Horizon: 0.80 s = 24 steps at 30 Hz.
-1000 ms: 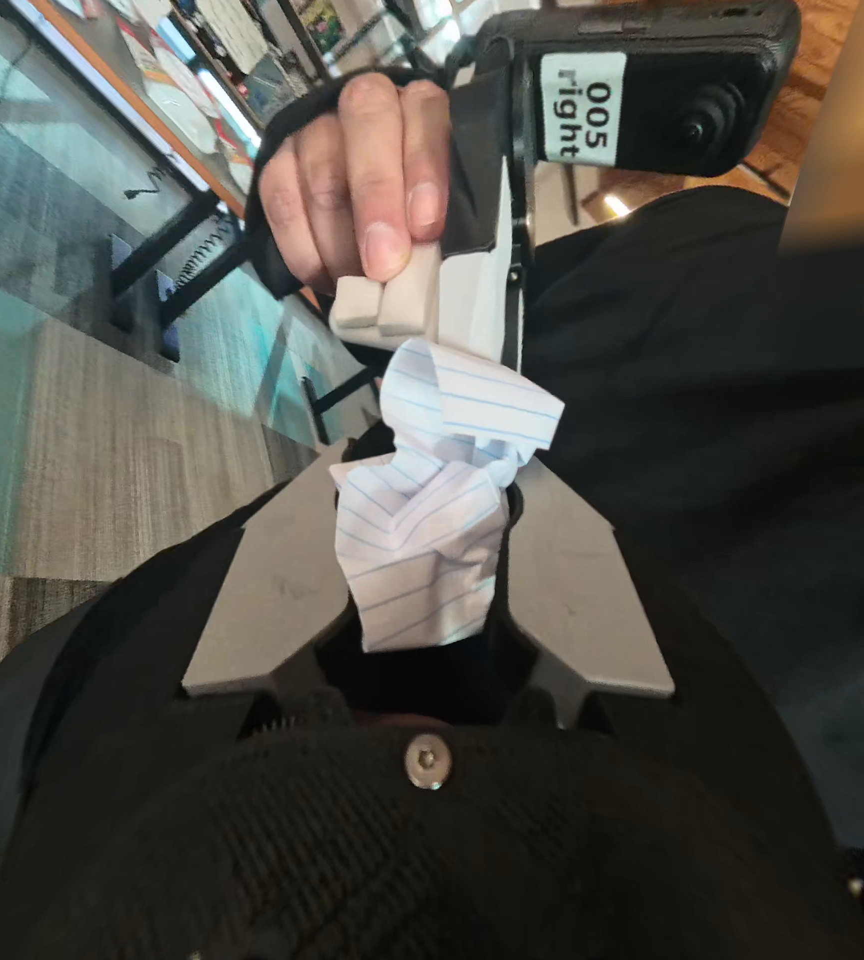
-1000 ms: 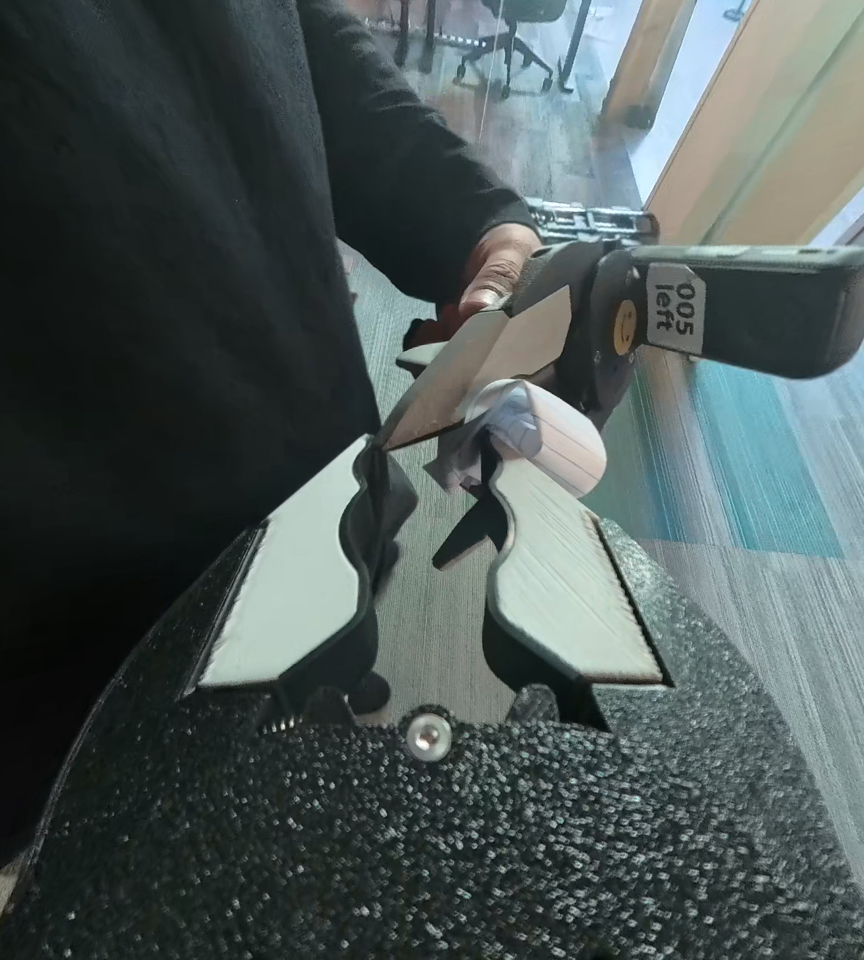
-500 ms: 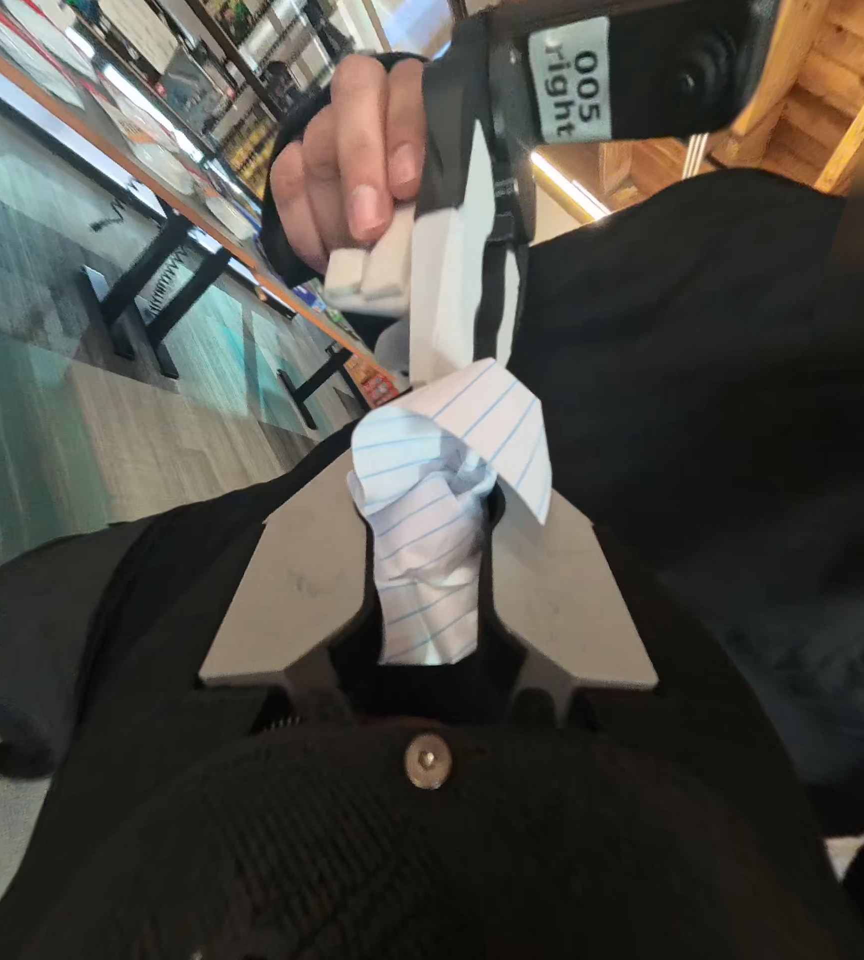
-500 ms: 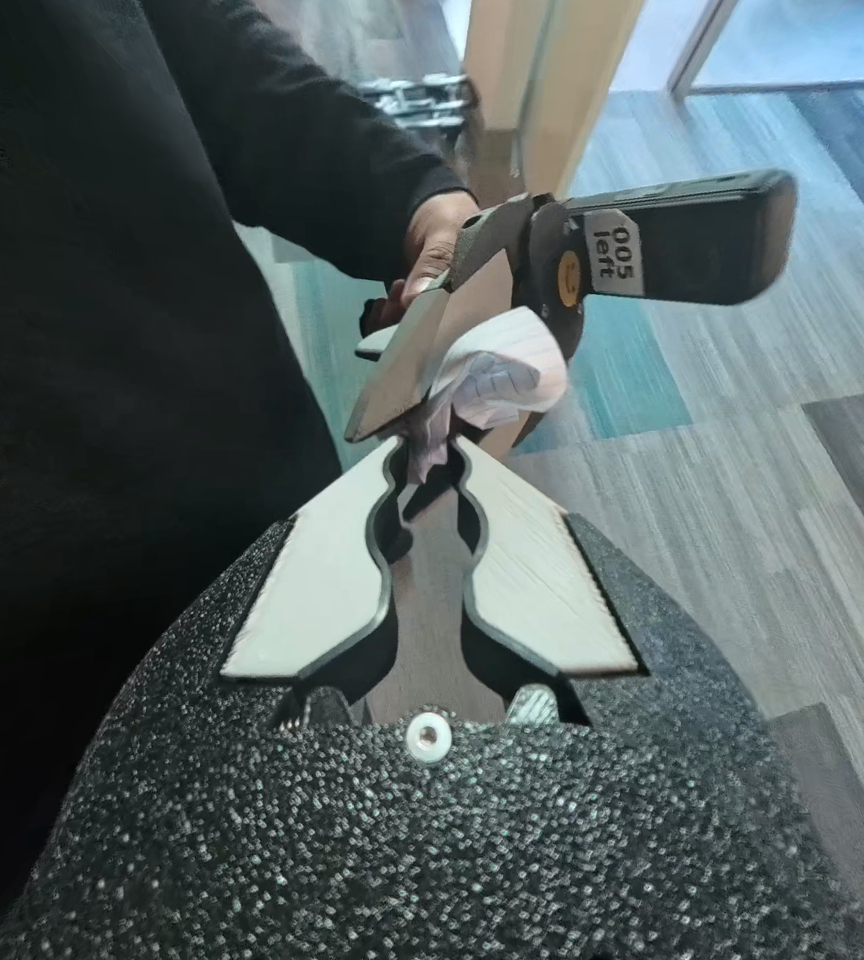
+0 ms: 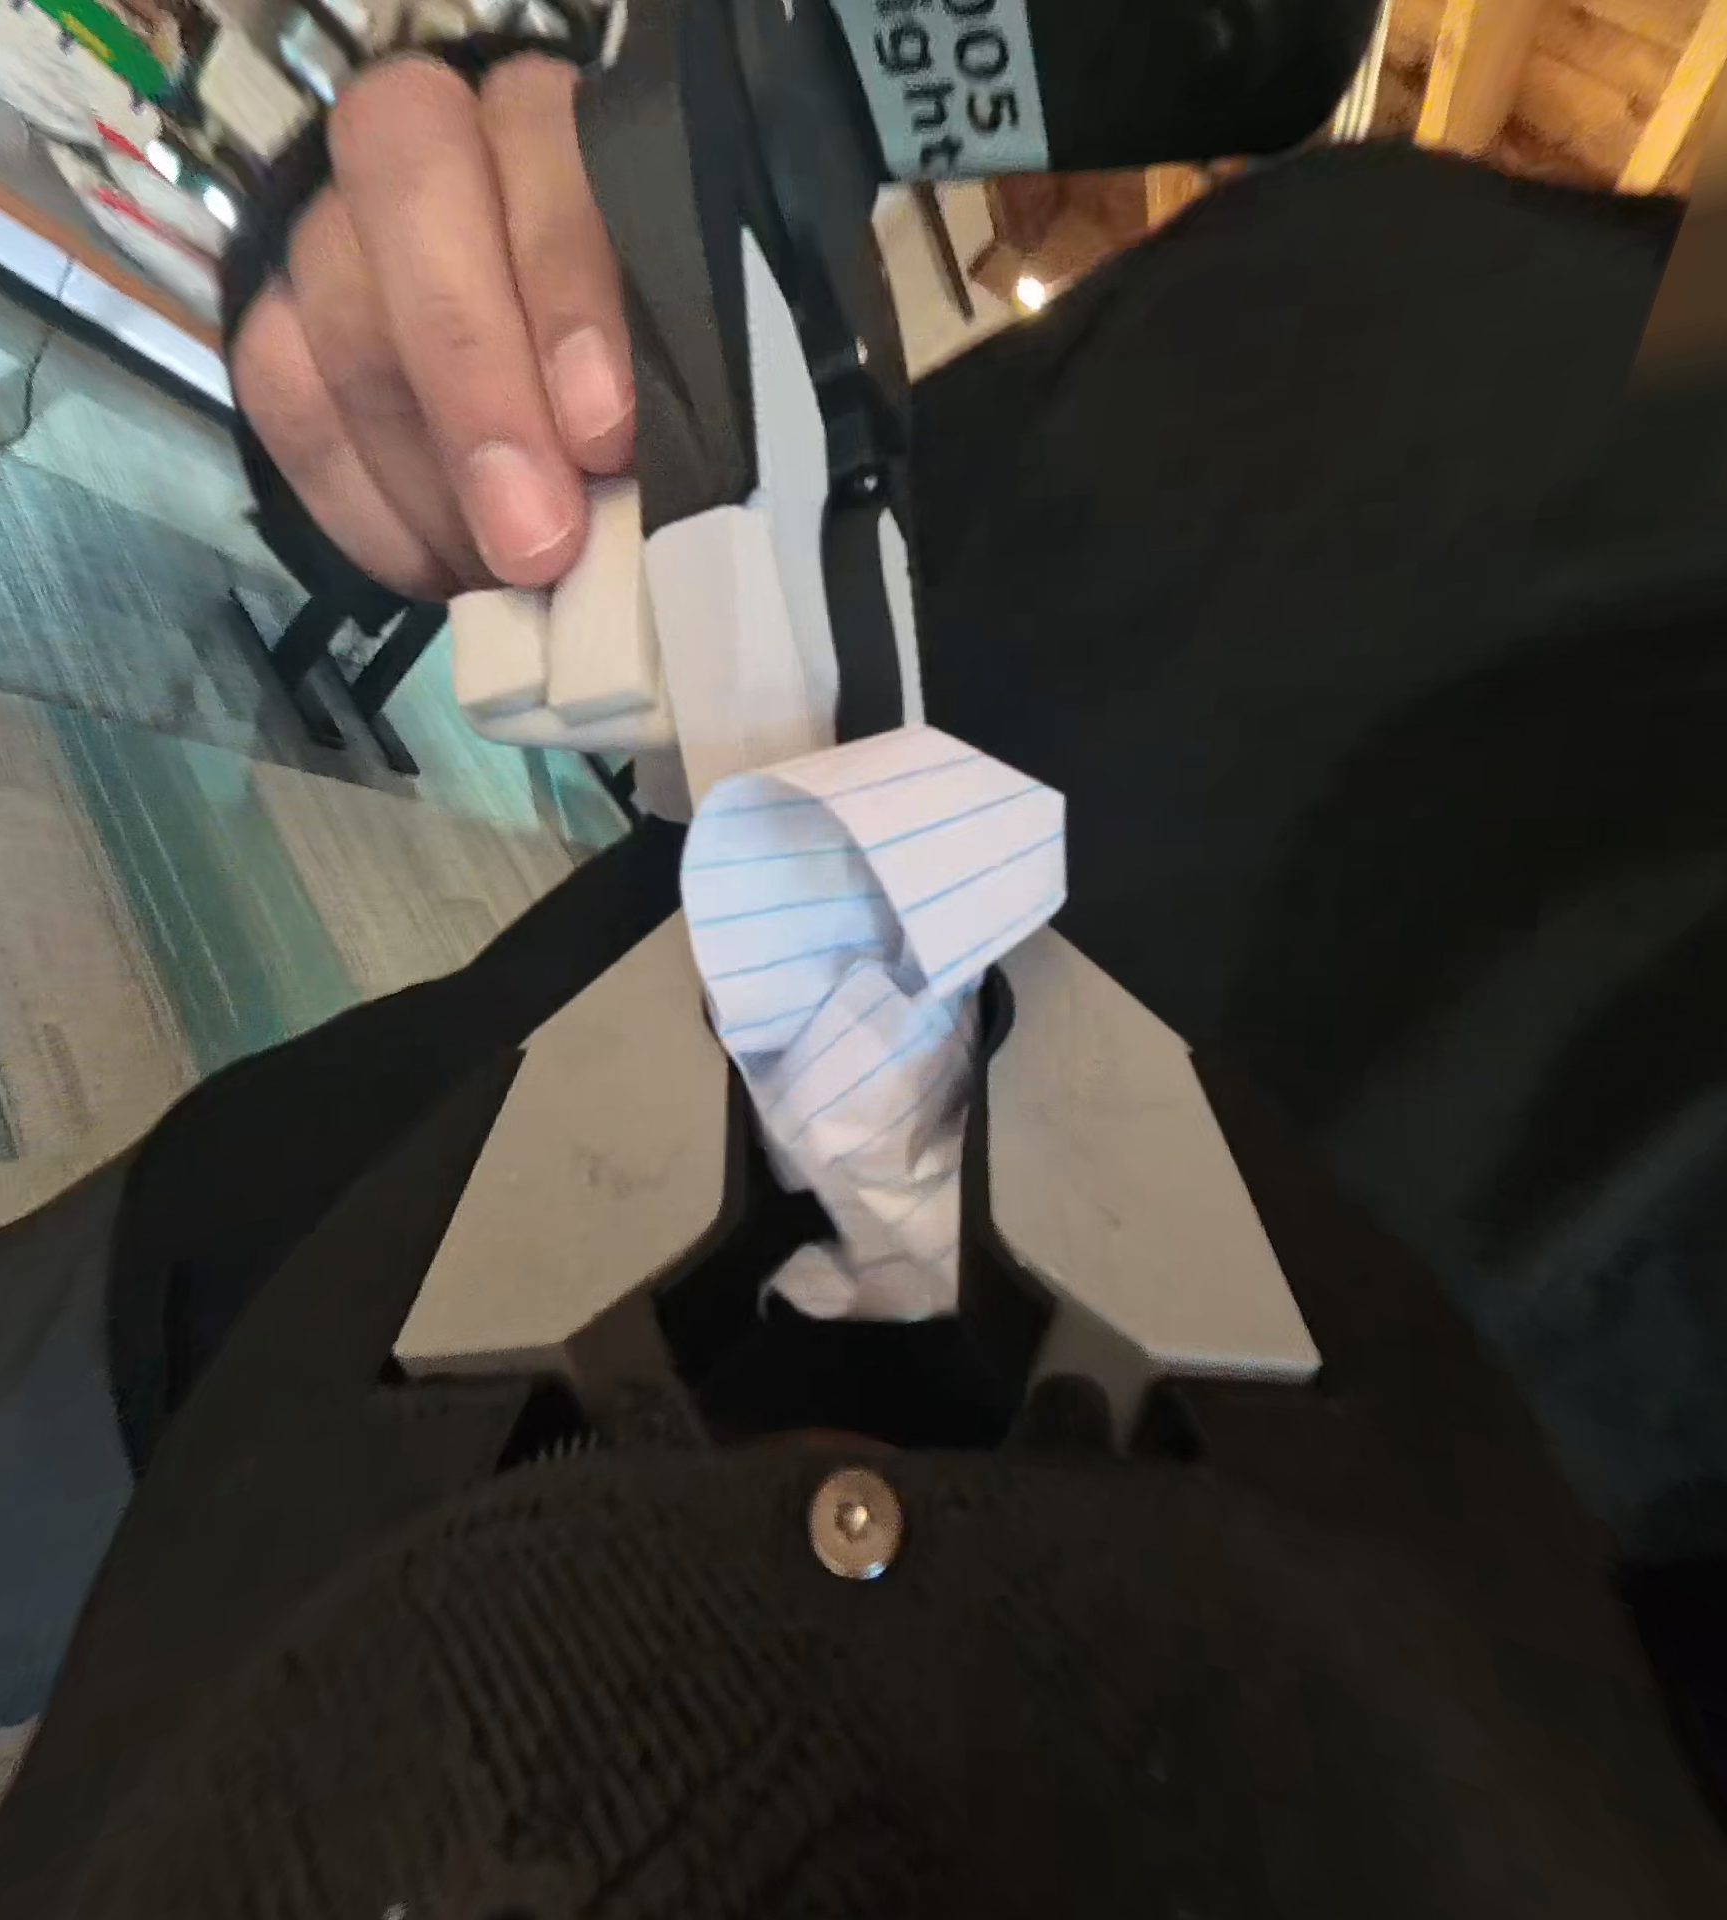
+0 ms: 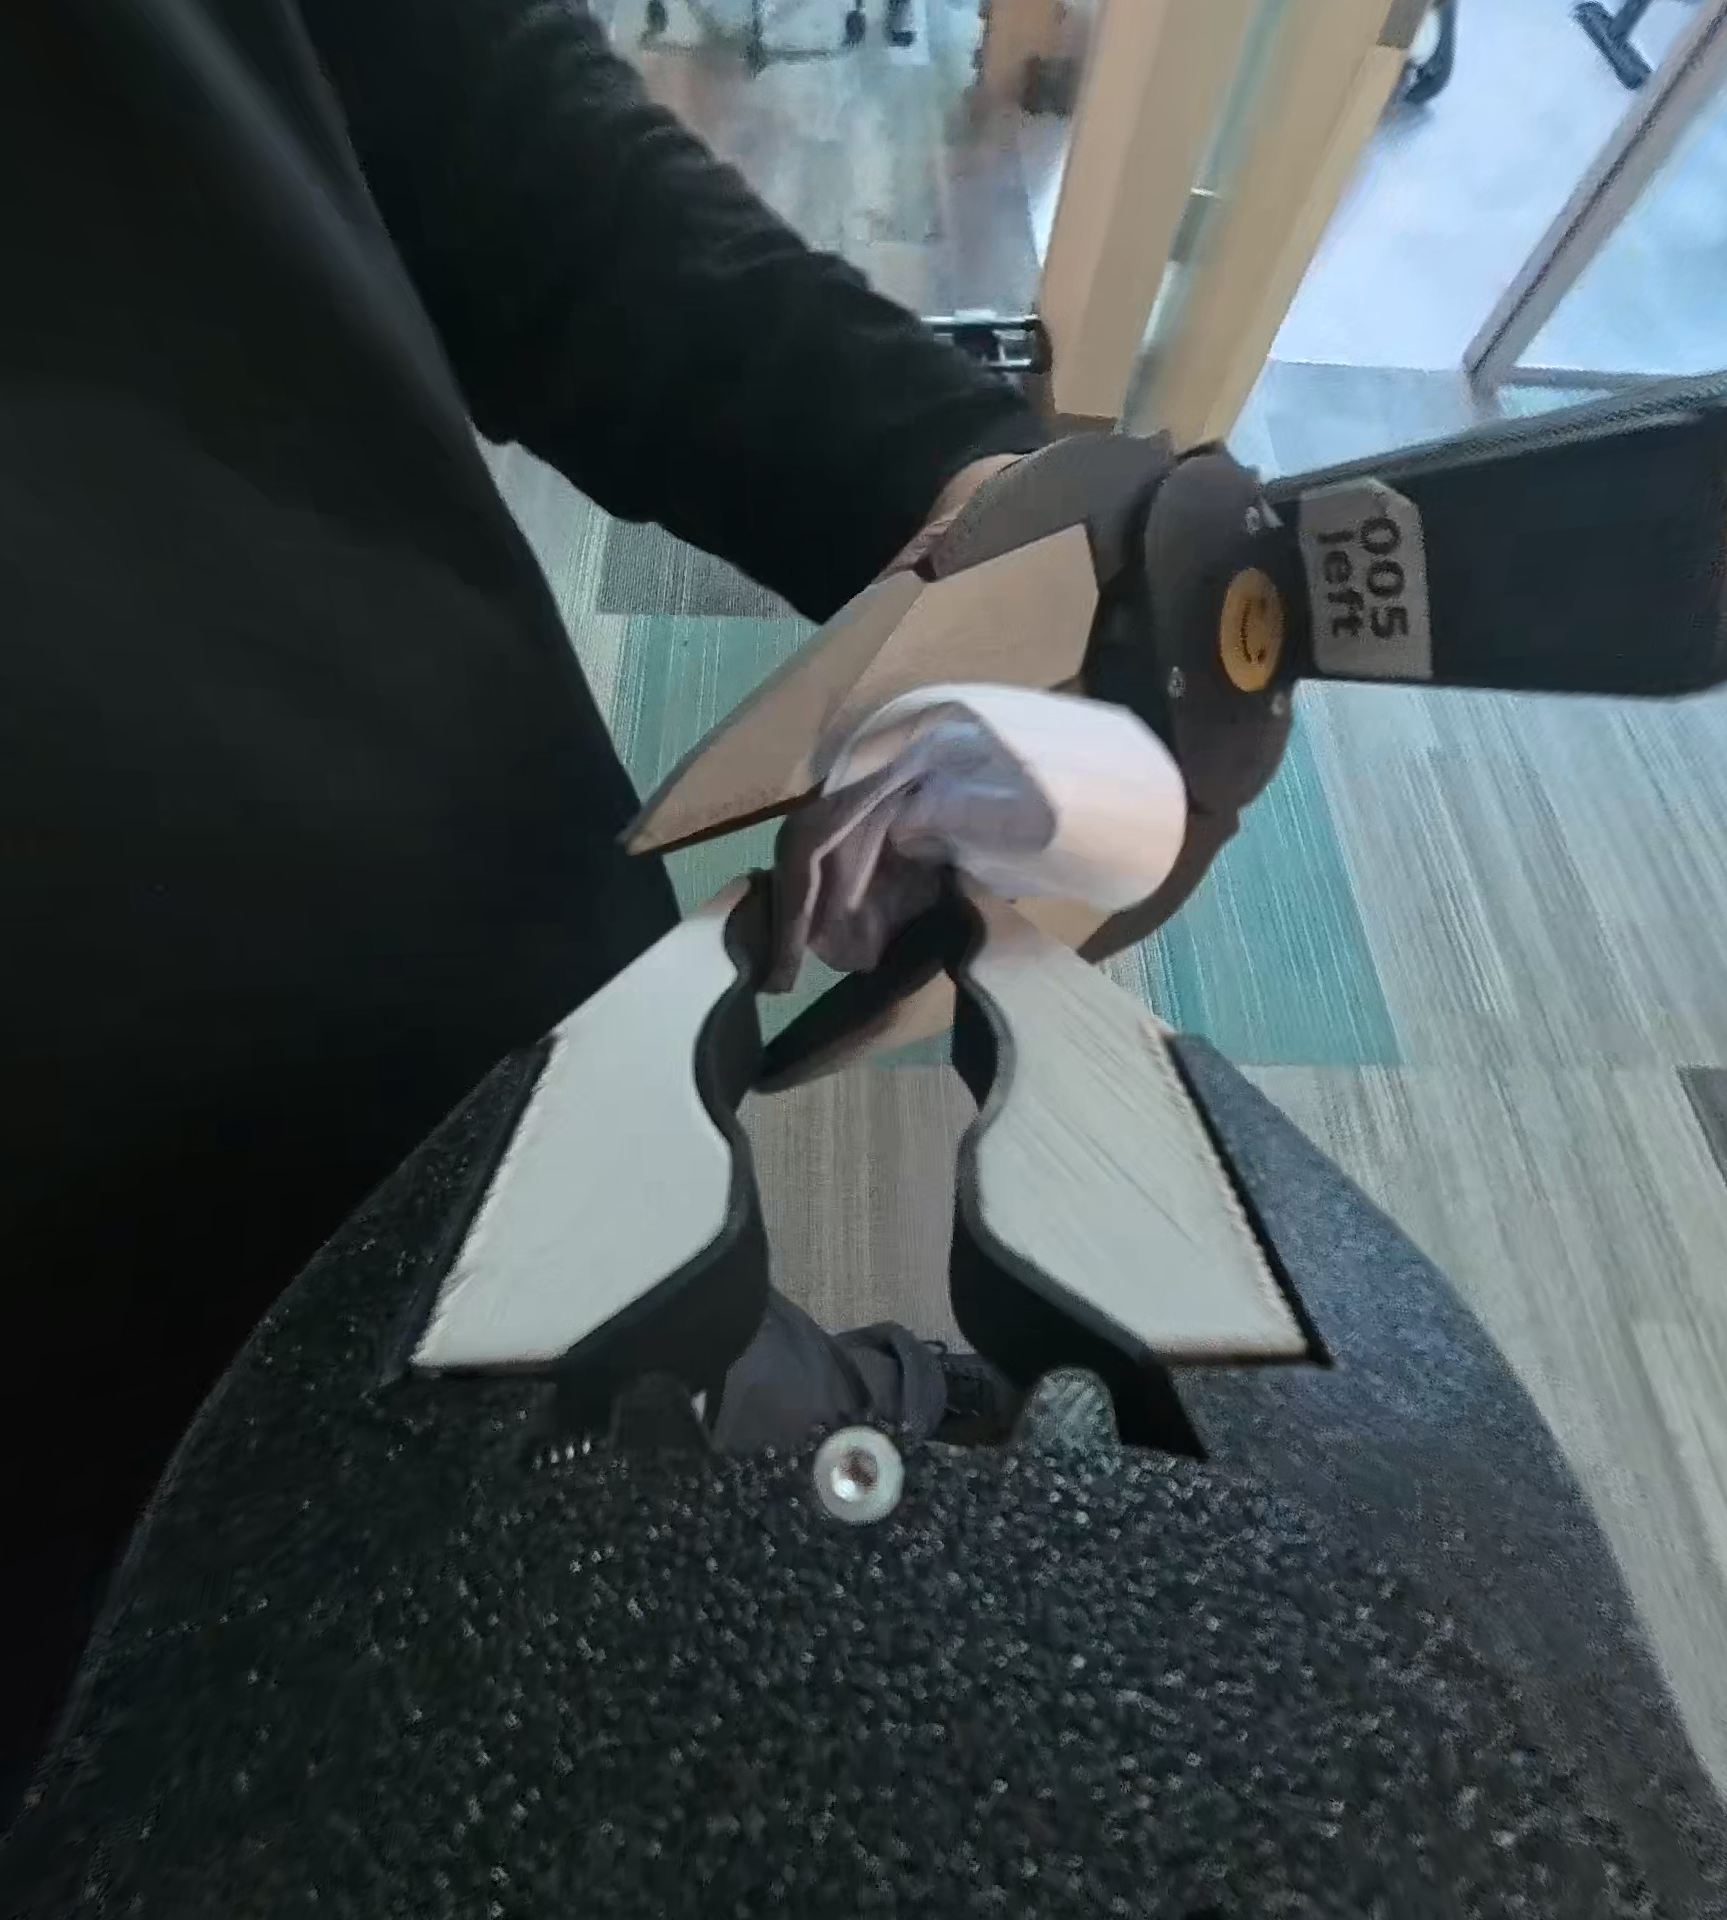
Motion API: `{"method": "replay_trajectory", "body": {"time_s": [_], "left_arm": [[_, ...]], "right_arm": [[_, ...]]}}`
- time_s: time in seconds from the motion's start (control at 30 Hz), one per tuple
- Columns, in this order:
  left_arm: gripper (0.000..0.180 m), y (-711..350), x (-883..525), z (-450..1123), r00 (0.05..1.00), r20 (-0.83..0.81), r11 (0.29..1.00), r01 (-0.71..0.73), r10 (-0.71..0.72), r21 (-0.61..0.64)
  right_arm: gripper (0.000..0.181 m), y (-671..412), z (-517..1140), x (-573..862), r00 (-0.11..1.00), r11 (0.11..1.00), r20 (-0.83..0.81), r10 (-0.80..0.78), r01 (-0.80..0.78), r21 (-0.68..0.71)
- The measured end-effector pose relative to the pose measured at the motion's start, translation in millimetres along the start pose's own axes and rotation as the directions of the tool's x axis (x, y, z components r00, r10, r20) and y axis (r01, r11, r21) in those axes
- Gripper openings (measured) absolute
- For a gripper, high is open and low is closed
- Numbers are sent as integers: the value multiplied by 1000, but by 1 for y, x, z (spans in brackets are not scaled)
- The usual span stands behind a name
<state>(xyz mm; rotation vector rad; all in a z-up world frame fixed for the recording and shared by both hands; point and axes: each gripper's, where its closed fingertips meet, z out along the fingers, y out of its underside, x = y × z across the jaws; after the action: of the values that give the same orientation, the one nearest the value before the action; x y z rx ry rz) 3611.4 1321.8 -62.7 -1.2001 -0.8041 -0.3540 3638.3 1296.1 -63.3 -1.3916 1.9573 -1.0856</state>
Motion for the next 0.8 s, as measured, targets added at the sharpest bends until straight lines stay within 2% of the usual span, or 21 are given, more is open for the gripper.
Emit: {"method": "replay_trajectory", "body": {"time_s": [0.07, 0.17, 0.33, 0.4, 0.47, 0.53, 0.8], "left_arm": [[40, -16, -17, -29, 999, 10, 999, 38, -38, -26], [40, -48, -55, -82, 992, 100, 996, 75, -71, -39], [38, -140, -101, -168, 965, 170, 978, 184, -199, 104], [36, -162, -112, -196, 963, 204, 983, 163, -178, 85], [36, -180, -129, -222, 950, 253, 981, 163, -184, 104], [37, -198, -138, -253, 942, 257, 969, 174, -215, 174], [40, -212, -160, -418, 867, 474, 937, -22, -155, 348]], "right_arm": [[29, 4, 12, 36, 999, 999, 29, -36, 35, 17], [39, 8, 26, 105, 997, 996, 71, -26, 20, 83], [36, 6, 15, 239, 998, 988, 45, -32, 25, 149], [23, 0, 3, 275, 993, 977, 82, -87, 70, 199], [15, 2, 2, 314, 985, 976, 120, -124, 99, 193], [14, 2, 8, 348, 978, 981, 164, -129, 101, 165], [14, -22, 100, 476, 971, 987, 188, -148, 133, 94]]}}
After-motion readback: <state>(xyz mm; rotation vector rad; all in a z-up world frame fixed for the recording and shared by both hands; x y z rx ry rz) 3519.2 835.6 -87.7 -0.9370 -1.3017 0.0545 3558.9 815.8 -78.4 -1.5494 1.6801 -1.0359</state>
